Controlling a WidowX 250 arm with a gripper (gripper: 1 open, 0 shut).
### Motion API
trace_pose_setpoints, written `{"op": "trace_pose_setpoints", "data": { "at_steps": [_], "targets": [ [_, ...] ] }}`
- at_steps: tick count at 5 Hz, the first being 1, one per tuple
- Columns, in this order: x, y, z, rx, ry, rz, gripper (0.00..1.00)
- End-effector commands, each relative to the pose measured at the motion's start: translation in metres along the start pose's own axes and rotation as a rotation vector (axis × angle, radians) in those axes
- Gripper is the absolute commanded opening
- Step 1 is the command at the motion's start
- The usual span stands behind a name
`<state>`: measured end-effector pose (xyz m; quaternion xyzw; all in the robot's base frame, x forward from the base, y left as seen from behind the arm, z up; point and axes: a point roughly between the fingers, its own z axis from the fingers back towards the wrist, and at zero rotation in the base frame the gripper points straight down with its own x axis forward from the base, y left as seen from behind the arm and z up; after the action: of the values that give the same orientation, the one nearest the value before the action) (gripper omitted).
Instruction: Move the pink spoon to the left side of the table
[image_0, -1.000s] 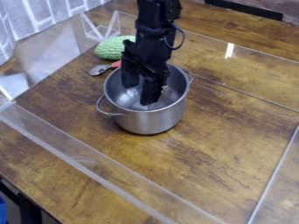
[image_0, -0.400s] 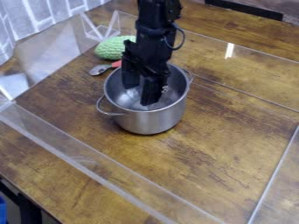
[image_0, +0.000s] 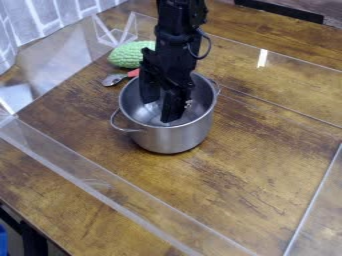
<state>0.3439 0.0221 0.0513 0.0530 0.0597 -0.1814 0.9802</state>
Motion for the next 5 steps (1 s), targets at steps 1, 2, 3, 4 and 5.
{"op": "trace_pose_setpoints", "data": {
  "at_steps": [1,2,3,4,5],
  "targets": [
    [-0.0015,0.0101,0.029,0.03,-0.091,0.027,0.0],
    [-0.0015,0.0101,0.0288,0.029,-0.096,0.027,0.0],
    [-0.0016,0.0102,0.0292,0.027,-0.103,0.026,0.0],
    [-0.0017,0.0102,0.0297,0.025,-0.109,0.025,0.0],
    [-0.0018,0.0102,0.0302,0.024,-0.116,0.024,0.0]
  ]
}}
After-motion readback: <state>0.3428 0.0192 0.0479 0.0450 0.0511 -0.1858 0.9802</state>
